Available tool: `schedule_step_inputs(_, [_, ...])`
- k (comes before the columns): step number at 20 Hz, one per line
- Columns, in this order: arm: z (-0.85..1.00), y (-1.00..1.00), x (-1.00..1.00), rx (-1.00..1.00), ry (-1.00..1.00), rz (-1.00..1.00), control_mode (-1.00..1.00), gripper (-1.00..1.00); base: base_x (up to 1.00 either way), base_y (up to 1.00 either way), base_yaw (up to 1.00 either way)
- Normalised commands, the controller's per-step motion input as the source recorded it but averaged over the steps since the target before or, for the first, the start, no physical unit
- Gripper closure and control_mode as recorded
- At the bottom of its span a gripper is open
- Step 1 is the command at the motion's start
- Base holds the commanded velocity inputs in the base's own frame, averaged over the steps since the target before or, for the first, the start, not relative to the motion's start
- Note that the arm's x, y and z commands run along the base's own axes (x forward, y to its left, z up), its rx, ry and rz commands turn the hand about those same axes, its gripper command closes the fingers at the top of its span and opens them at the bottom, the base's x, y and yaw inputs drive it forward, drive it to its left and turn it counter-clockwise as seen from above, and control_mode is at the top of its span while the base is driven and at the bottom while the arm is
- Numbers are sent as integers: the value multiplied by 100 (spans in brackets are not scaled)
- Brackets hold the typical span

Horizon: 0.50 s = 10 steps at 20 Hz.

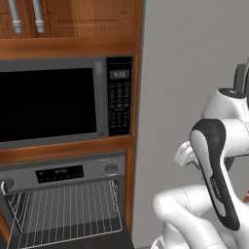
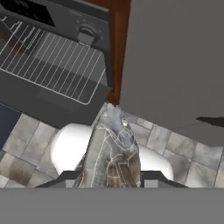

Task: Take the fish from the oven and place it on the plate on the counter.

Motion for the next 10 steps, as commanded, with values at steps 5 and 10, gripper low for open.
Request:
schedule_step_inputs(5, [28,-8,-19,-3,0,-16,-100,100,0,0,0])
schedule_step_inputs(10, [-5,-23,8,0,11,-13,-100,100,0,0,0])
